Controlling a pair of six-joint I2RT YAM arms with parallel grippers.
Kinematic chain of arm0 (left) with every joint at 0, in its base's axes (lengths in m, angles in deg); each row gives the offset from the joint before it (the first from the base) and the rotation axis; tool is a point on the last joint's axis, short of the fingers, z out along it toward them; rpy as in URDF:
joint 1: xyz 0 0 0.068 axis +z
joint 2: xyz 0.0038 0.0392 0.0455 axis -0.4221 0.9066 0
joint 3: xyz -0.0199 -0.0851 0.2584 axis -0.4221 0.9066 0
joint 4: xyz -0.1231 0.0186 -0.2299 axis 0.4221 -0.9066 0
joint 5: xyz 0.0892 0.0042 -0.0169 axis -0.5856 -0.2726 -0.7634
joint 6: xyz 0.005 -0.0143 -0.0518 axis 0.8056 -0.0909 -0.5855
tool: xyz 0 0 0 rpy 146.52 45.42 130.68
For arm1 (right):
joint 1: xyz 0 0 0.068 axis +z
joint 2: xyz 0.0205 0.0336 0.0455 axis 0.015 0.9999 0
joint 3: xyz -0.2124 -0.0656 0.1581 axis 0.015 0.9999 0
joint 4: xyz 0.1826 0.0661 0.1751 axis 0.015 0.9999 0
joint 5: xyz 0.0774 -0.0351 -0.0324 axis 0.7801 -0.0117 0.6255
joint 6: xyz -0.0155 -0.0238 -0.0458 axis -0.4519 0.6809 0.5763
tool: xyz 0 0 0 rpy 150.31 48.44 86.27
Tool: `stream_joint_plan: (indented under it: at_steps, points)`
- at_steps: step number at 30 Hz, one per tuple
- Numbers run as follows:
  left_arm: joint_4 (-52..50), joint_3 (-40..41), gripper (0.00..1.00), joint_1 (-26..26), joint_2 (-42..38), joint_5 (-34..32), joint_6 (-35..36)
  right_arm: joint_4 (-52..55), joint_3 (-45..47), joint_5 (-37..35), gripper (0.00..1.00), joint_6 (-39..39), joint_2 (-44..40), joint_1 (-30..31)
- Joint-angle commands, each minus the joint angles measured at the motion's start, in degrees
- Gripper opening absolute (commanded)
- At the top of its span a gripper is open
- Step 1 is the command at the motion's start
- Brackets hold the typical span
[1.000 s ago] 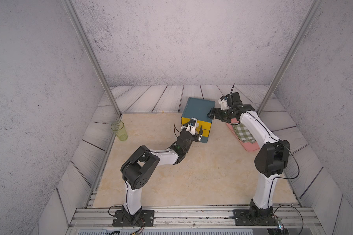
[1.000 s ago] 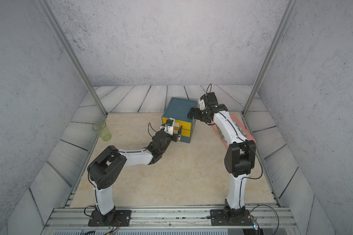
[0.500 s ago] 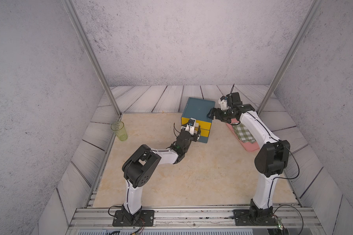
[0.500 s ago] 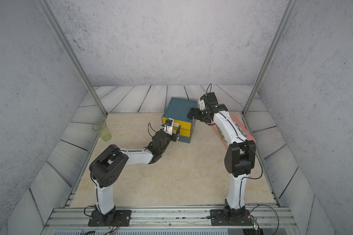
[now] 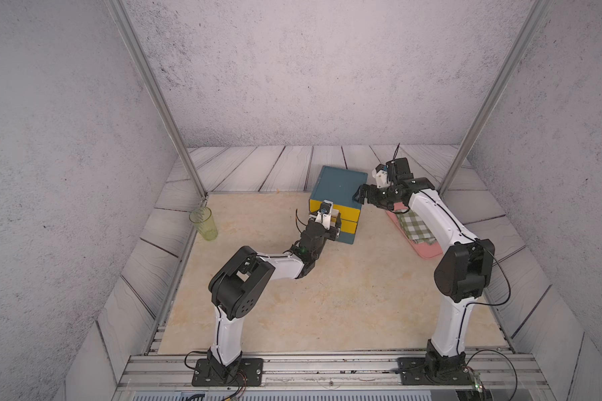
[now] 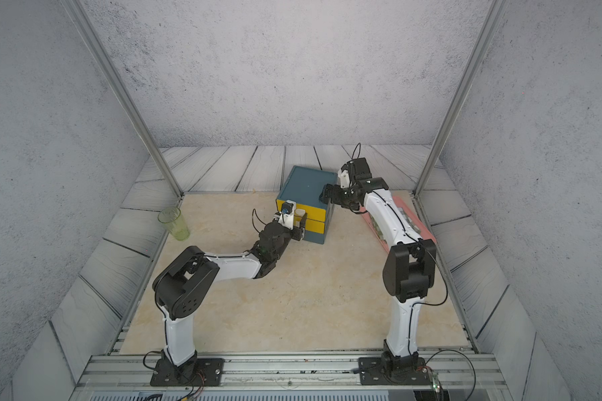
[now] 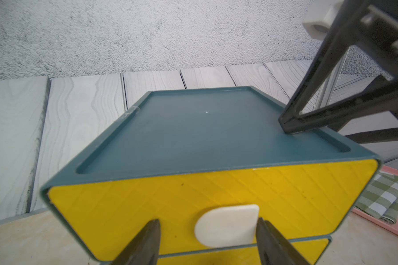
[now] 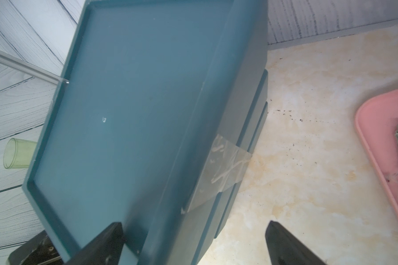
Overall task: Take the postcards out of the drawer
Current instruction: Open the drawer in the storage box.
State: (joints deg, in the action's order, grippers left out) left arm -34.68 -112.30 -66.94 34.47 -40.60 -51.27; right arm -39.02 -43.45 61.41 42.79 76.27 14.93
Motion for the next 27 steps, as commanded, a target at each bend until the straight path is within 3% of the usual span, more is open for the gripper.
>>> stream_joint_plan:
  at_steps: [1,15,27]
  points:
    - [1.8,-2.0,0.69,0.1,1.4,2.0,-0.4,3.1,1.3,0.5,1.0,0.6,2.7,0.4]
    - [2.8,-1.7,0.58,0.1,1.9,5.3,-0.7,3.0,2.1,0.7,1.0,1.0,2.6,0.4]
    - [4.2,0.4,0.46,0.1,1.1,4.1,-0.5,2.9,2.4,1.1,1.0,0.9,2.8,0.4]
